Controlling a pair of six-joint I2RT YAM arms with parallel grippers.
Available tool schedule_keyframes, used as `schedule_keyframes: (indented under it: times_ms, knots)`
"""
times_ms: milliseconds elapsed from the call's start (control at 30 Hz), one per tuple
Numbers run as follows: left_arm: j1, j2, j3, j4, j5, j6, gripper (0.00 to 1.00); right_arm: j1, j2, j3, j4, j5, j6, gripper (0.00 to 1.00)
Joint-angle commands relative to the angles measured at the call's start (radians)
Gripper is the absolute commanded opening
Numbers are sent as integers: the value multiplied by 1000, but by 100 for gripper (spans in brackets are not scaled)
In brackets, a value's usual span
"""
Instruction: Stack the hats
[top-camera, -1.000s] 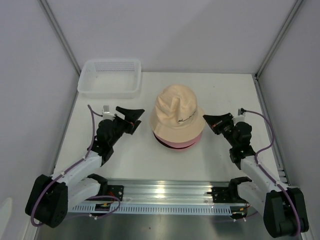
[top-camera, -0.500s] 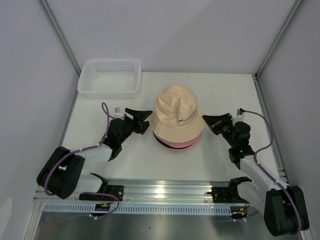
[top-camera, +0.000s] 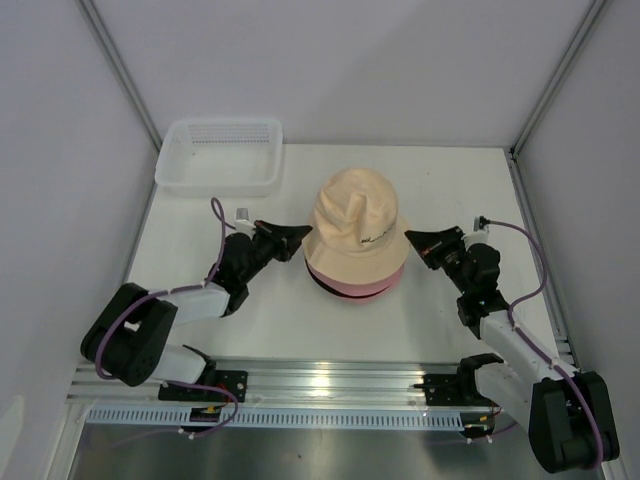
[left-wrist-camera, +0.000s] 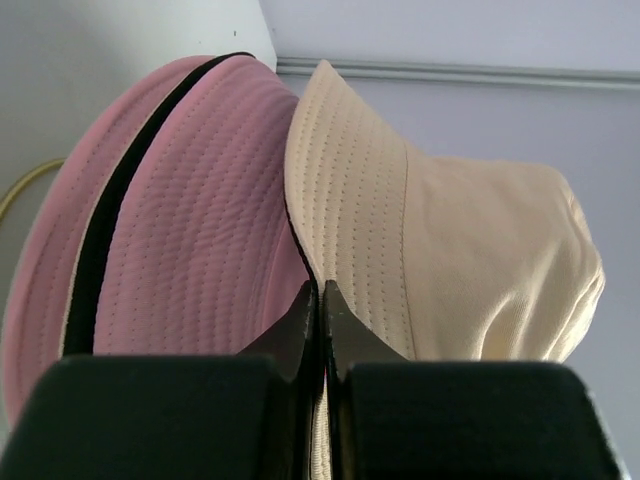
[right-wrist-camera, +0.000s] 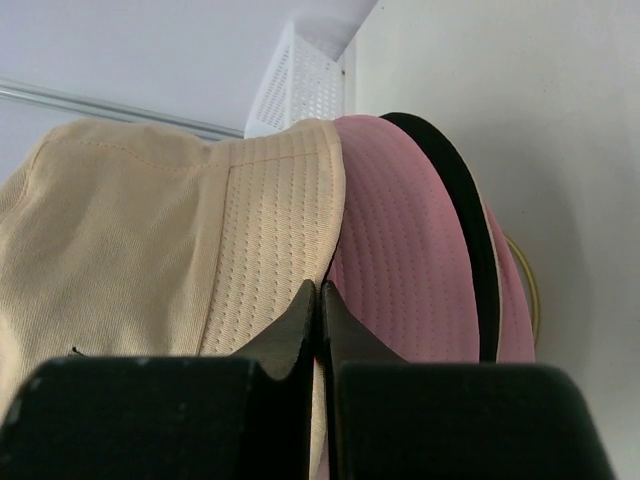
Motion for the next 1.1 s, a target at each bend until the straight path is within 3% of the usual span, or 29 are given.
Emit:
schedule_keyframes:
  times_ms: [0, 133, 267, 467, 733, 900, 933, 1067]
  knots:
    - [-10, -34, -21, 22, 26, 149, 1, 13, -24, -3, 20, 10, -78, 0]
    - [-34, -125, -50, -97, -47, 415, 1, 45, -70, -36, -19, 59, -166, 0]
    - [-129, -186, -27, -204, -257, 593, 1, 65, -122, -96, -26, 156, -229, 0]
    - [-180, -128, 50, -428, -399, 627, 1, 67, -121, -116, -40, 219, -287, 0]
    - [-257, -53, 63, -545, -615, 671, 1, 114, -102, -130, -34, 363, -402, 0]
    - [-323, -17, -1, -343, -680, 851, 1, 168, -90, -156, 53, 446, -507, 0]
    - [-323, -11, -19, -183, -649, 881, 1, 168, -90, -168, 75, 446, -517, 0]
    - [-323, 59, -131, 160, -574, 1011, 1, 168, -91, -168, 129, 431, -565, 0]
